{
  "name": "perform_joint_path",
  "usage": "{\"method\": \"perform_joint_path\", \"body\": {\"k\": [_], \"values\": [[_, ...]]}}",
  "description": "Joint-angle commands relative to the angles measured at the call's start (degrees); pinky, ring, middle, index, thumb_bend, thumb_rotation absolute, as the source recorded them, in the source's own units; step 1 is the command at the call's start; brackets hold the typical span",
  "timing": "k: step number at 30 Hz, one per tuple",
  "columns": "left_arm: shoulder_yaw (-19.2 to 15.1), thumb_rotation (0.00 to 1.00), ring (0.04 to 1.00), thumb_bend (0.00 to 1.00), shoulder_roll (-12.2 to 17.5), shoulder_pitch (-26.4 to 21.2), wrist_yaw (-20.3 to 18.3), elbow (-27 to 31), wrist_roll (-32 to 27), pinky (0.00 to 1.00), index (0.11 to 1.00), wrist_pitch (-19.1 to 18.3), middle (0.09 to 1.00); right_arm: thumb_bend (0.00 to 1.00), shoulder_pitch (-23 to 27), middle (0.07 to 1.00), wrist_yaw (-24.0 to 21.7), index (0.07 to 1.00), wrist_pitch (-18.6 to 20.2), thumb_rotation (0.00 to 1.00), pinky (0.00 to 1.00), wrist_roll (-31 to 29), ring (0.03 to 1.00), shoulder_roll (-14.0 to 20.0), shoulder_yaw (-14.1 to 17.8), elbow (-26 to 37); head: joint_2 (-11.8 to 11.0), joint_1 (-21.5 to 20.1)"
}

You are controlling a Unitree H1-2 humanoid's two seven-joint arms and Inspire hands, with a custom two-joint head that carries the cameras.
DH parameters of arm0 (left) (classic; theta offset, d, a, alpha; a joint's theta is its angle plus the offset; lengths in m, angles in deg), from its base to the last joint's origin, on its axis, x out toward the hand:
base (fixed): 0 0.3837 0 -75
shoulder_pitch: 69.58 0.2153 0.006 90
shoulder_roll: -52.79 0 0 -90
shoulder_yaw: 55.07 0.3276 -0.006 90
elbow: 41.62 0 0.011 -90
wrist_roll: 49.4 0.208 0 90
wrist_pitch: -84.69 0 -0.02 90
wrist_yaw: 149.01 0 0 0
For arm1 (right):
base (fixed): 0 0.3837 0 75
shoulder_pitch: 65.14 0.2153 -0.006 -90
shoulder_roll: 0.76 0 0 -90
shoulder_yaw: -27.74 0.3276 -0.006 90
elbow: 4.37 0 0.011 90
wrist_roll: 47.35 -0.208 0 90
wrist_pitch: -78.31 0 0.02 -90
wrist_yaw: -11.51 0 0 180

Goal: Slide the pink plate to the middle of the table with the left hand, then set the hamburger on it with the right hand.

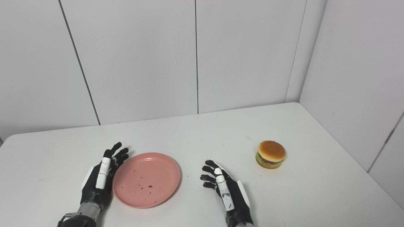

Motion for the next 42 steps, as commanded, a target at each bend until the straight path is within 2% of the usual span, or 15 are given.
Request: {"method": "perform_joint_path", "body": {"k": [1, 3, 6, 11, 15, 18, 20, 22, 25, 28, 30, 32, 37, 42], "values": [[-0.06, 0.89, 0.908, 0.88, -0.22, -1.76, -0.66, -0.73, -0.55, 0.98, 0.898, 0.2, 0.88, 0.85, 2.48, 0.802, 1.38, 0.812, -5.72, 1.0, 0.76, 3.78, 0.752, 1.14, 0.05, 3.79, -0.22, -0.44], [-0.38, 0.89, 0.906, 0.89, -0.19, -2.03, -0.77, -1.44, -0.83, 0.97, 0.896, 0.15, 0.877, 0.86, 3.8, 0.803, 2.55, 0.823, -7.07, 1.0, 0.74, 7.84, 0.746, 2.36, 0.42, 6.29, -0.49, -0.74], [-0.52, 0.89, 0.9, 0.89, -0.05, -2.55, -1.23, -2.79, -1.11, 0.97, 0.896, 0.7, 0.876, 0.88, 5.72, 0.812, 3.98, 0.832, -6.04, 1.0, 0.71, 12.56, 0.741, 3.79, 1.28, 9.78, -0.87, -0.91], [-0.62, 0.88, 0.902, 0.89, -0.16, -3.15, -1.85, -4.28, -1.64, 0.99, 0.898, 1.31, 0.88, 0.93, 9.19, 0.821, 3.93, 0.838, -3.55, 1.0, 0.79, 13.5, 0.764, 6.7, 4.23, 13.02, -1.17, -0.74], [-0.89, 0.87, 0.9, 0.9, -0.59, -3.13, -1.77, -3.91, -2.07, 0.99, 0.9, 0.6, 0.878, 0.93, 13.14, 0.821, 4.29, 0.826, -4.35, 1.0, 0.72, 15.27, 0.752, 9.69, 6.16, 12.17, -1.36, -0.44], [-1.34, 0.88, 0.905, 0.89, -0.93, -3.19, -1.82, -3.85, -2.76, 1.0, 0.907, 0.0, 0.88, 0.91, 15.07, 0.803, 4.83, 0.806, -5.9, 1.0, 0.71, 20.83, 0.734, 12.71, 6.11, 11.42, -1.5, -0.52], [-1.36, 0.89, 0.906, 0.88, -1.0, -3.24, -1.77, -4.02, -2.8, 1.0, 0.911, 0.24, 0.88, 0.91, 15.93, 0.798, 5.15, 0.789, -6.68, 1.0, 0.66, 23.62, 0.726, 14.58, 5.98, 10.91, -1.55, -0.47], [-1.19, 0.9, 0.908, 0.88, -1.01, -3.19, -1.64, -4.08, -2.56, 1.0, 0.916, 0.62, 0.882, 0.88, 16.6, 0.801, 5.56, 0.785, -7.16, 1.0, 0.68, 28.07, 0.757, 17.14, 5.54, 10.41, -1.55, -0.29], [-1.13, 0.9, 0.915, 0.88, -1.06, -3.21, -1.71, -4.32, -2.42, 1.0, 0.923, 1.08, 0.888, 0.86, 17.24, 0.819, 5.03, 0.794, -4.87, 1.0, 0.7, 36.55, 0.775, 20.97, 4.68, 10.26, -1.61, -0.16], [-1.16, 0.9, 0.921, 0.87, -1.11, -3.27, -1.63, -4.62, -2.37, 1.0, 0.926, 1.32, 0.893, 0.81, 17.79, 0.833, 2.71, 0.786, -1.16, 1.0, 0.88, 42.98, 0.828, 23.49, 3.93, 10.28, -1.64, -0.13], [-1.15, 0.9, 0.918, 0.88, -1.19, -3.26, -1.36, -4.59, -2.18, 1.0, 0.925, 1.26, 0.89, 0.78, 18.1, 0.838, 1.72, 0.777, -0.19, 1.0, 0.96, 44.7, 0.852, 24.35, 3.76, 9.66, -1.65, -0.04], [-1.17, 0.9, 0.911, 0.88, -1.29, -3.22, -1.18, -4.34, -2.17, 1.0, 0.919, 0.96, 0.878, 0.75, 18.51, 0.836, 1.13, 0.77, 0.1, 1.0, 0.98, 47.07, 0.865, 25.67, 3.27, 7.89, -1.65, 0.1], [-1.02, 0.9, 0.905, 0.88, -1.38, -3.11, -1.08, -4.05, -1.92, 1.0, 0.916, 0.9, 0.875, 0.73, 19.73, 0.815, 1.42, 0.754, -0.88, 0.99, 0.94, 50.86, 0.843, 28.9, 1.93, 1.91, -1.65, 0.14], [-1.09, 0.9, 0.896, 0.88, -1.56, -3.09, -0.89, -3.94, -1.92, 1.0, 0.909, 0.72, 0.866, 0.73, 20.44, 0.802, 2.04, 0.741, -0.55, 0.99, 0.91, 51.52, 0.826, 30.07, 1.22, -2.75, -1.76, 0.19]]}}
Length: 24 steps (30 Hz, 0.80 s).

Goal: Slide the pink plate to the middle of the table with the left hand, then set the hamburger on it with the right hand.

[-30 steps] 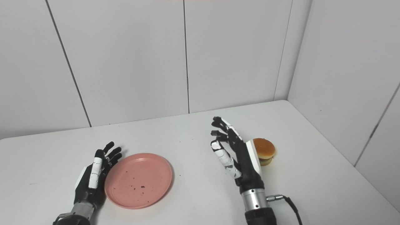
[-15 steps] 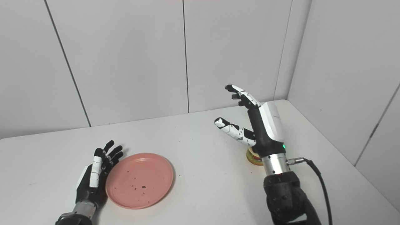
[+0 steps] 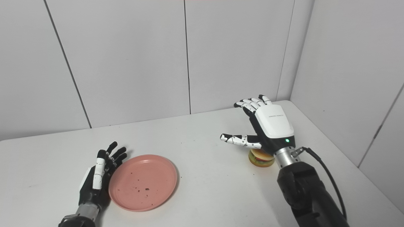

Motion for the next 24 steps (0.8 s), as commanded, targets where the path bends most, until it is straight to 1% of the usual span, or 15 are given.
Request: {"method": "perform_joint_path", "body": {"k": [1, 2, 3, 4, 5, 8, 12, 18, 21, 24], "values": [[0.04, 0.9, 0.895, 0.88, -0.19, -1.0, 0.41, -0.02, 0.32, 1.0, 0.907, -0.86, 0.865, 0.74, 2.72, 0.8, 1.5, 0.74, 0.39, 0.99, 0.9, 0.22, 0.821, 1.64, 0.16, -1.03, 0.09, 0.02], [0.06, 0.9, 0.895, 0.88, -0.2, -1.0, 0.44, -0.06, 0.37, 1.0, 0.906, -0.83, 0.865, 0.74, 2.88, 0.799, 1.75, 0.739, 0.22, 0.99, 0.9, 0.17, 0.821, 1.87, 0.05, -2.26, 0.0, -0.03], [0.07, 0.9, 0.897, 0.87, -0.2, -0.99, 0.47, -0.08, 0.4, 1.0, 0.907, -0.8, 0.867, 0.74, 2.99, 0.797, 1.96, 0.74, 0.11, 0.99, 0.85, 0.11, 0.808, 2.04, -0.05, -3.1, 0.0, -0.03], [0.06, 0.9, 0.898, 0.87, -0.2, -0.96, 0.43, -0.09, 0.34, 1.0, 0.907, -0.8, 0.868, 0.74, 3.13, 0.796, 1.84, 0.74, 0.31, 0.99, 0.82, 0.11, 0.801, 2.29, -0.18, -4.19, 0.0, -0.03], [0.02, 0.9, 0.899, 0.87, -0.2, -0.96, 0.34, -0.18, 0.23, 1.0, 0.905, -0.76, 0.869, 0.74, 3.27, 0.792, 1.93, 0.744, 0.37, 0.99, 0.76, 0.11, 0.787, 2.52, -0.31, -5.23, 0.0, -0.03], [0.01, 0.9, 0.903, 0.88, -0.18, -1.06, 0.19, -0.65, 0.16, 1.0, 0.906, -0.55, 0.874, 0.74, 3.66, 0.777, 2.64, 0.74, 0.23, 0.97, 0.69, -0.05, 0.76, 3.12, -0.7, -7.96, -0.21, 0.03], [0.15, 0.9, 0.911, 0.88, -0.07, -1.07, -0.12, -0.83, 0.18, 1.0, 0.912, -0.37, 0.887, 0.73, 4.18, 0.765, 3.84, 0.731, -0.28, 0.96, 0.67, -0.47, 0.741, 3.77, -1.24, -11.37, -0.22, 0.11], [0.25, 0.91, 0.907, 0.88, 0.01, -0.98, -0.05, -0.55, 0.32, 1.0, 0.91, -0.69, 0.882, 0.72, 4.3, 0.774, 4.47, 0.736, -0.36, 0.96, 0.68, -1.52, 0.745, 3.87, -1.8, -13.78, -0.12, 0.25], [0.29, 0.91, 0.907, 0.88, 0.05, -0.92, -0.02, -0.41, 0.39, 1.0, 0.907, -0.92, 0.881, 0.72, 4.62, 0.77, 5.91, 0.735, -1.1, 0.97, 0.67, -1.76, 0.74, 4.14, -2.57, -16.28, -0.23, 0.31], [0.29, 0.91, 0.907, 0.88, -0.03, -0.8, 0.16, -0.03, 0.39, 1.0, 0.903, -1.29, 0.88, 0.72, 5.11, 0.758, 6.85, 0.731, -1.69, 0.97, 0.65, -2.39, 0.732, 4.48, -3.4, -19.08, -0.23, 0.31]]}}
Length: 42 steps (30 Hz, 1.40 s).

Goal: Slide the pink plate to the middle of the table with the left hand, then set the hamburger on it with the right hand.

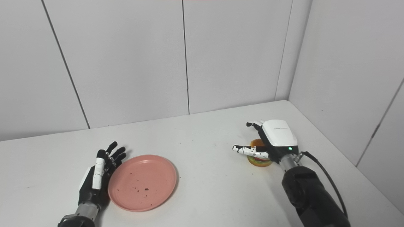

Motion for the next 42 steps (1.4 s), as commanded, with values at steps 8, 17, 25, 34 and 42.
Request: {"method": "perform_joint_path", "body": {"k": [8, 17, 25, 34, 42], "values": [[0.21, 0.91, 0.907, 0.88, 0.2, -0.47, 0.08, 0.5, 0.37, 1.0, 0.902, -1.59, 0.879, 0.71, 3.33, 0.755, 1.83, 0.719, -0.73, 0.95, 0.66, -1.33, 0.736, 2.49, -2.61, -2.94, 0.17, 0.51], [0.33, 0.91, 0.911, 0.88, 0.28, -0.3, 0.07, 1.24, 0.39, 1.0, 0.902, -2.86, 0.883, 0.69, 3.88, 0.756, 3.87, 0.711, -1.83, 0.95, 0.66, -2.07, 0.737, 2.48, -4.56, -8.17, 0.45, 1.16], [0.56, 0.91, 0.909, 0.86, 0.45, -0.49, -0.01, 0.9, 0.7, 0.99, 0.897, -3.15, 0.883, 0.69, 4.51, 0.684, 8.54, 0.567, -4.4, 0.73, 0.53, -4.78, 0.622, 1.4, -5.09, -11.9, 0.49, 1.33], [0.74, 0.91, 0.904, 0.87, 0.58, -0.46, 0.04, 1.11, 0.89, 0.99, 0.893, -3.45, 0.884, 0.52, 5.28, 0.637, 13.76, 0.479, -4.18, 0.14, 0.39, -5.24, 0.498, 0.54, -6.47, -14.97, 0.64, 1.65], [0.7, 0.9, 0.9, 0.88, 0.43, -0.56, -0.05, 1.27, 1.15, 0.98, 0.892, -3.69, 0.88, 0.52, 5.75, 0.553, 14.75, 0.444, -4.21, 0.0, 0.33, -6.14, 0.422, 1.0, -7.59, -15.66, 0.63, 1.79]]}}
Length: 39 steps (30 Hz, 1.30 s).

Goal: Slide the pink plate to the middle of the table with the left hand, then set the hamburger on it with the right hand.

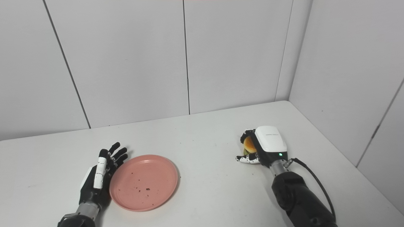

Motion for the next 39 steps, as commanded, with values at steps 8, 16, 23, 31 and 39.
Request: {"method": "perform_joint_path", "body": {"k": [8, 16, 23, 31, 39], "values": [[0.32, 0.9, 0.895, 0.88, -0.15, -0.58, 0.11, 0.81, 0.27, 0.98, 0.894, -1.91, 0.876, 0.52, 0.73, 0.541, -0.22, 0.439, -0.46, 0.0, 0.31, -0.44, 0.379, 2.16, 0.15, 1.58, 0.0, 0.55], [0.45, 0.9, 0.897, 0.88, -0.72, -0.41, 0.34, 1.95, 0.3, 0.98, 0.898, -2.91, 0.874, 0.52, 0.79, 0.541, -3.88, 0.458, 0.22, 0.0, 0.34, -1.24, 0.396, 2.43, 0.97, 10.29, 0.31, 1.8], [1.14, 0.9, 0.904, 0.87, -2.06, -0.2, 1.32, 2.68, 0.92, 0.99, 0.9, -3.12, 0.875, 0.52, 2.02, 0.547, -9.58, 0.442, 2.17, 0.0, 0.34, -0.3, 0.401, 1.09, 1.29, 20.38, 0.52, 4.84], [1.82, 0.9, 0.884, 0.88, -3.67, 0.04, 3.29, 3.54, 1.77, 0.96, 0.876, -3.53, 0.865, 0.52, 4.58, 0.543, -12.95, 0.437, 1.86, 0.0, 0.35, 0.15, 0.407, -1.88, 1.43, 25.65, 0.76, 8.16], [2.89, 0.91, 0.882, 0.84, -5.5, 0.04, 4.82, 4.23, 2.79, 0.95, 0.883, -3.59, 0.859, 0.52, 6.33, 0.533, -13.24, 0.446, -1.25, 0.0, 0.3, -0.41, 0.369, -3.19, 0.88, 24.69, 0.95, 13.3]]}}
